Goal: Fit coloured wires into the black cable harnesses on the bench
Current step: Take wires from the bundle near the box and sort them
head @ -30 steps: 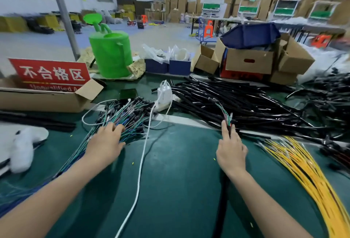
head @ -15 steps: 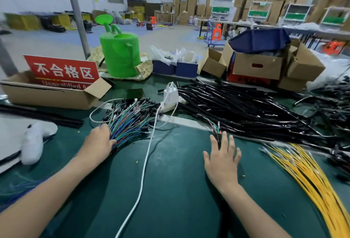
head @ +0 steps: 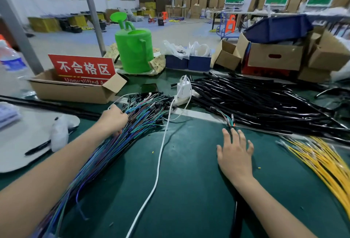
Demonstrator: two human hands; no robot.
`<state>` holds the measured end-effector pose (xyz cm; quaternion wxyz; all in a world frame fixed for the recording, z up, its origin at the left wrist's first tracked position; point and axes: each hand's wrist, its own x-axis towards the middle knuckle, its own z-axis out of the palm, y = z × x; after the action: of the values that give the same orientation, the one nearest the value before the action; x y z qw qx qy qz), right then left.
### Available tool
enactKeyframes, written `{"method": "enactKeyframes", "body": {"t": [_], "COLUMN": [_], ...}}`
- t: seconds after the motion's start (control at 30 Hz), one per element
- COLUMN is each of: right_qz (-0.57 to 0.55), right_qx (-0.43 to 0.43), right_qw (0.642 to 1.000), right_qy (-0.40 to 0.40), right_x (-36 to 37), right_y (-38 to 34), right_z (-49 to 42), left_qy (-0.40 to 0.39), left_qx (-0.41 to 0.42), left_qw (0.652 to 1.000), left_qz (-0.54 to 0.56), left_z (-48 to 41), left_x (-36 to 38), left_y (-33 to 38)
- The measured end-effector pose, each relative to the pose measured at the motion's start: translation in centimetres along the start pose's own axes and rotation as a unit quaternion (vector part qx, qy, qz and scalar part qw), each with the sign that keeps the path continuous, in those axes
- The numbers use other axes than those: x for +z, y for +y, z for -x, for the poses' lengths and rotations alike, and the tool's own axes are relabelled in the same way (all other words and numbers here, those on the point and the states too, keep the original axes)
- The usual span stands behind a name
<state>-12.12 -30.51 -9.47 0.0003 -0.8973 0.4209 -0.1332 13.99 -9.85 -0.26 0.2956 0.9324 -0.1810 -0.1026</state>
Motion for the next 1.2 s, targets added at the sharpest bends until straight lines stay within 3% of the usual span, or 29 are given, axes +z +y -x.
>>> {"method": "enactKeyframes", "body": {"t": [0.13,0.2,0.3,0.37,0.5,0.6,0.67,0.77,0.83,0.87,0.93,0.97,1.0,1.03,1.1,1.13,1.2], "right_qz": [-0.007,-0.003,-0.002,-0.002,-0.005,0.001,0.0,-0.013,-0.072,-0.102,-0.166,-0.24,-0.351,-0.48,-0.689,-0.748,-0.808], "right_qx": [0.001,-0.003,-0.011,-0.013,-0.017,-0.028,-0.03,-0.026,-0.043,-0.075,-0.143,-0.152,-0.127,-0.075,0.046,0.088,0.146], "right_qw": [1.0,1.0,1.0,1.0,1.0,0.999,0.999,0.999,0.996,0.989,0.956,0.941,0.921,0.874,0.711,0.639,0.543], "right_qy": [-0.008,-0.012,-0.017,-0.02,-0.023,-0.021,-0.027,-0.031,0.015,0.073,0.197,0.183,0.109,0.005,-0.133,-0.158,-0.174], "right_x": [0.1,0.2,0.3,0.2,0.3,0.2,0.0,-0.2,-1.2,-1.7,-2.7,-3.6,-4.8,-6.3,-8.2,-8.9,-9.7], "right_y": [-0.1,-0.2,-0.3,-0.3,-0.2,-0.2,-0.2,-0.3,-0.4,-0.7,-1.4,-2.2,-3.2,-4.2,-5.2,-5.2,-4.6], "right_z": [0.0,0.0,0.1,0.1,0.0,-0.2,0.0,0.2,0.4,0.6,1.3,1.6,1.8,1.9,1.0,0.5,-0.4], "left_qy": [0.027,0.035,0.081,0.124,0.191,0.095,0.001,-0.064,-0.089,-0.104,-0.137,-0.153,-0.171,-0.189,-0.226,-0.245,-0.266], "left_qx": [0.052,0.062,0.061,0.087,0.187,0.192,0.145,0.088,0.076,0.079,0.097,0.109,0.119,0.129,0.15,0.16,0.178], "left_qw": [0.992,0.99,0.995,0.98,0.938,0.924,0.917,0.914,0.91,0.903,0.888,0.884,0.882,0.882,0.878,0.875,0.873], "left_qz": [-0.114,-0.118,0.025,0.13,0.223,0.317,0.372,0.392,0.398,0.409,0.428,0.428,0.422,0.413,0.394,0.386,0.368], "left_z": [-0.8,-1.3,-1.9,-1.7,0.7,2.1,2.8,3.7,4.5,5.0,6.2,6.8,7.6,8.3,9.9,10.6,11.6], "left_x": [-0.9,-1.4,-2.8,-3.9,-5.7,-5.5,-3.9,-0.7,1.0,1.5,2.3,2.6,2.9,3.1,3.5,3.8,4.2], "left_y": [0.8,1.7,3.0,3.9,5.7,6.6,7.0,7.2,7.5,7.8,8.5,8.9,9.2,9.6,10.3,10.5,10.8]}}
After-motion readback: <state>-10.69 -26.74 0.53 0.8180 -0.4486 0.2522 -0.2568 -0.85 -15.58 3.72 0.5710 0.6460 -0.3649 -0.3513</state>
